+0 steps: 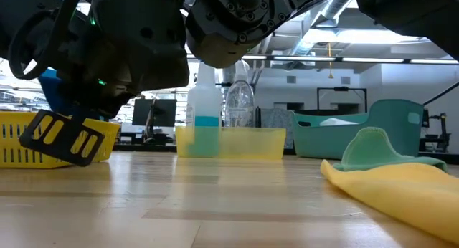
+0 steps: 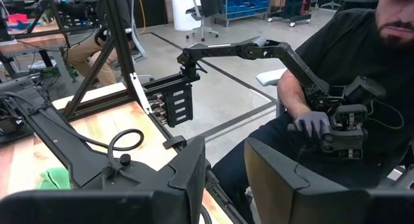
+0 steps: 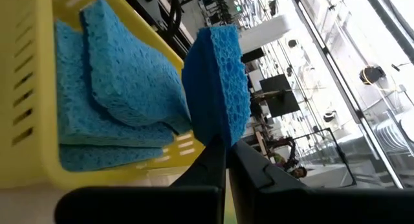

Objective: Pick & Place Kitchen Items
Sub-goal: Put the blue sponge into the bottom yellow bin

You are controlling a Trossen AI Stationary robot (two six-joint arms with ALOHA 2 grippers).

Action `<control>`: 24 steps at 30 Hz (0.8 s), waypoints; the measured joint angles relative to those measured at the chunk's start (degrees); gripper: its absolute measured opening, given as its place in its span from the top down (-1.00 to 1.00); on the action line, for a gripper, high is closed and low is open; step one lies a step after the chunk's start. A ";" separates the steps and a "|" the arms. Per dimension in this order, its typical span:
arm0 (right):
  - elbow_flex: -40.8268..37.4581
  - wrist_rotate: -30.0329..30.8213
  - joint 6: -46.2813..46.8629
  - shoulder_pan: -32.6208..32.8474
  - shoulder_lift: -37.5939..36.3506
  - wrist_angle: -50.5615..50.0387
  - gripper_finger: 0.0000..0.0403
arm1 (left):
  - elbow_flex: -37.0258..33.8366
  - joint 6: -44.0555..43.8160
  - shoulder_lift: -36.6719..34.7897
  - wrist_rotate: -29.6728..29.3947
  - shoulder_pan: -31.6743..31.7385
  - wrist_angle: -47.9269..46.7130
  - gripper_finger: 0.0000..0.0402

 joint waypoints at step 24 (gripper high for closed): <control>0.00 -4.32 4.94 -0.50 0.00 0.33 0.70 | 0.00 -0.20 0.49 0.15 0.00 -0.95 0.48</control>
